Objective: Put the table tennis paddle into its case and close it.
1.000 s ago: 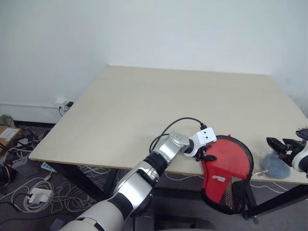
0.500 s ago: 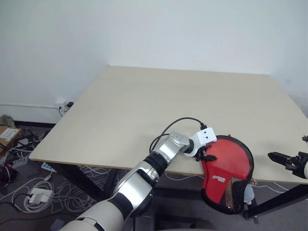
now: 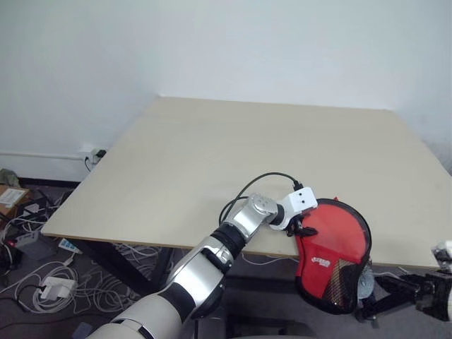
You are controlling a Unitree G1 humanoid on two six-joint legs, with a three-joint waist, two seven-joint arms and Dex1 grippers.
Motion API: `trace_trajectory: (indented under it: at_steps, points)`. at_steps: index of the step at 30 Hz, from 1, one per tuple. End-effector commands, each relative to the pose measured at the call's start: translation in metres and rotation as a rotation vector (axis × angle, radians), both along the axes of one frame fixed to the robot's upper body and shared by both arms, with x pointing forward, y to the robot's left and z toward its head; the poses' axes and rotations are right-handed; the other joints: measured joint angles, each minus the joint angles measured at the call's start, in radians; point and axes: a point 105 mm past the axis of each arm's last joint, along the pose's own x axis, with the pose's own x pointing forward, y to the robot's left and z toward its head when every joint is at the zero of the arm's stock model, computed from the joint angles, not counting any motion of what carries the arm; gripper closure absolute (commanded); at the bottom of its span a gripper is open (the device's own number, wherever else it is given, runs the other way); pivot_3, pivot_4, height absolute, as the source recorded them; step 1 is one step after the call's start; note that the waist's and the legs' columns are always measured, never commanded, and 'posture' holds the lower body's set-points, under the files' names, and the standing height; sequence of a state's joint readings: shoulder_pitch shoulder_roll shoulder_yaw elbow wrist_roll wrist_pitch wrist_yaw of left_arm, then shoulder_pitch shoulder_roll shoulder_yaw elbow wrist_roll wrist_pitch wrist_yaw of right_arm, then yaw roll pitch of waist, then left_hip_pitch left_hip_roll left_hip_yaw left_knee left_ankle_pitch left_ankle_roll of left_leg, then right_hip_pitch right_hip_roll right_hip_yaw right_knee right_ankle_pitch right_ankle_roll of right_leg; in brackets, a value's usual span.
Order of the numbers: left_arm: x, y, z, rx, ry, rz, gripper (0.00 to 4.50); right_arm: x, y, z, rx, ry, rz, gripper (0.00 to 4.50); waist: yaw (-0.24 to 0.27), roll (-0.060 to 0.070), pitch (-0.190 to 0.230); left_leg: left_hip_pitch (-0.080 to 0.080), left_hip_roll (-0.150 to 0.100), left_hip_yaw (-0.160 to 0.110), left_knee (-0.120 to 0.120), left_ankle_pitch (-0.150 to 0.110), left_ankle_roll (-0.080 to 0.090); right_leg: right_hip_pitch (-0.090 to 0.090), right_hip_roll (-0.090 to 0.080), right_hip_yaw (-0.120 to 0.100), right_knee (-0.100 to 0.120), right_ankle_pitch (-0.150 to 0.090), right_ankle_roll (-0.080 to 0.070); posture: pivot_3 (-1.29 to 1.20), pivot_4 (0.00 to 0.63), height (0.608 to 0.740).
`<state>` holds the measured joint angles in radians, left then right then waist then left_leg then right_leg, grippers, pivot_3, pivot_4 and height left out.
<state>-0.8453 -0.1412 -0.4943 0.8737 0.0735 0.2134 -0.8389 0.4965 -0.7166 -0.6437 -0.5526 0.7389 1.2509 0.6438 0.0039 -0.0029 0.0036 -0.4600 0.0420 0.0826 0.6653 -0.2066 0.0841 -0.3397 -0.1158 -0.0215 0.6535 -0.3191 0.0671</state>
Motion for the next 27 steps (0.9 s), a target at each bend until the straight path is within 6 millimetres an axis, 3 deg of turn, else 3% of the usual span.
trace_trajectory:
  at_steps: [1, 7, 13, 17, 27]
  points:
    - [-0.019, -0.013, -0.021, 0.098, 0.045, -0.046, 1.53, 0.006, -0.001, -0.008, -0.052, -0.029, 0.001, 0.02, 0.0, 0.0, 0.0, 0.0, 0.0, 0.0, 0.0, 0.0, 0.0, 0.0, -0.001, 0.0, 0.0, 0.0, 0.0, 0.0, 0.0, 0.715]
    - [-0.018, -0.019, -0.01, 0.047, 0.038, -0.068, 1.53, 0.009, 0.0, -0.029, -0.093, -0.007, 0.021, 0.02, 0.0, 0.0, 0.0, 0.0, 0.0, 0.0, 0.0, 0.0, 0.0, 0.0, -0.001, 0.0, 0.0, 0.0, 0.0, 0.0, 0.0, 0.715]
    - [-0.021, -0.046, 0.036, -0.087, 0.0, -0.173, 1.53, 0.013, -0.001, -0.036, -0.113, -0.011, 0.003, 0.02, 0.0, 0.002, 0.001, -0.001, -0.001, 0.001, -0.001, 0.0, 0.0, -0.002, -0.001, 0.0, 0.0, 0.0, 0.0, 0.0, 0.0, 0.715]
    - [-0.02, -0.053, 0.045, -0.106, -0.019, -0.188, 1.53, 0.009, 0.001, -0.041, -0.112, 0.006, 0.002, 0.02, 0.005, 0.005, 0.003, -0.003, -0.002, 0.001, -0.001, 0.0, 0.001, -0.004, -0.001, 0.001, 0.0, 0.0, 0.001, 0.0, 0.0, 0.715]
    - [-0.056, -0.08, 0.066, -0.223, 0.016, -0.369, 1.53, 0.005, -0.004, -0.06, -0.164, 0.038, -0.047, 0.02, 0.005, 0.007, 0.006, -0.003, -0.002, 0.003, -0.001, 0.0, 0.002, -0.005, -0.002, 0.002, 0.001, 0.001, 0.002, 0.0, 0.0, 0.715]
